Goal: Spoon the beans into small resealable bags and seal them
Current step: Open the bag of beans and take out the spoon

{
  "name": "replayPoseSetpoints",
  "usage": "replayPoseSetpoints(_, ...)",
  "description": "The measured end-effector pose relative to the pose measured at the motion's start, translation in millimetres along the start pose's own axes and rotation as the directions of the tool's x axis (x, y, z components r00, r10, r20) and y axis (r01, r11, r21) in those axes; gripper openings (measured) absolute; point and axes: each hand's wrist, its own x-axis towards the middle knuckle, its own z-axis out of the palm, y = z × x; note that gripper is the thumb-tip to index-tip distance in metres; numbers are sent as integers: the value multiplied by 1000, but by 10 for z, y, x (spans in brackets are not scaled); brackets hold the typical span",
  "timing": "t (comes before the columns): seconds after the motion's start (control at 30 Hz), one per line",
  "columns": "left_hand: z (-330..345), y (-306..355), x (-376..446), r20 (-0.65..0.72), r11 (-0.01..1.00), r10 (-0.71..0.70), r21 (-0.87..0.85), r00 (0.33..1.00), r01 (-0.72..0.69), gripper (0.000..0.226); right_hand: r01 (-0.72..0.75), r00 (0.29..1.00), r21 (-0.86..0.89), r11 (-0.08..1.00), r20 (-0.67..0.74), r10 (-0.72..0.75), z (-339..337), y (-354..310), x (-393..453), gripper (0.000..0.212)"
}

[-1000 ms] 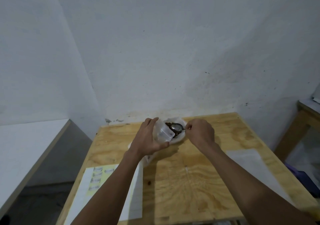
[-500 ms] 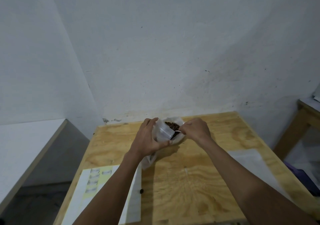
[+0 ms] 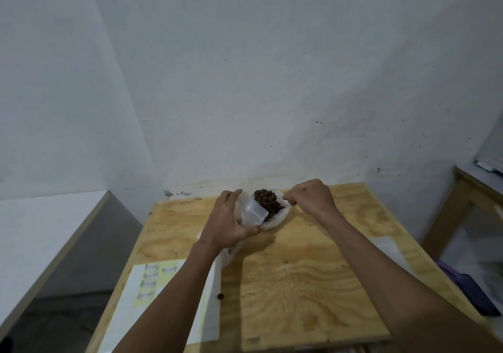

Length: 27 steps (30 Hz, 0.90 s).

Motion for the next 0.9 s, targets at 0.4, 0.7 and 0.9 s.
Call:
replayPoseSetpoints(0.4,-62,160,25,-6,999,-30,-34,1000,30,120,211,977,-102,972,-6,-212,-154,-87,-310,13)
replayPoseSetpoints(0.7,-48,81,38,-17,999,-36,-29,999,35,121,227,940,-217,949,-207,-272,-85,68,-269,17)
replayPoseSetpoints(0.9,-9,38,53,16,999,-34,-41,999,35,122,83,974,-347,934,-170,-150,73,99,-168,21)
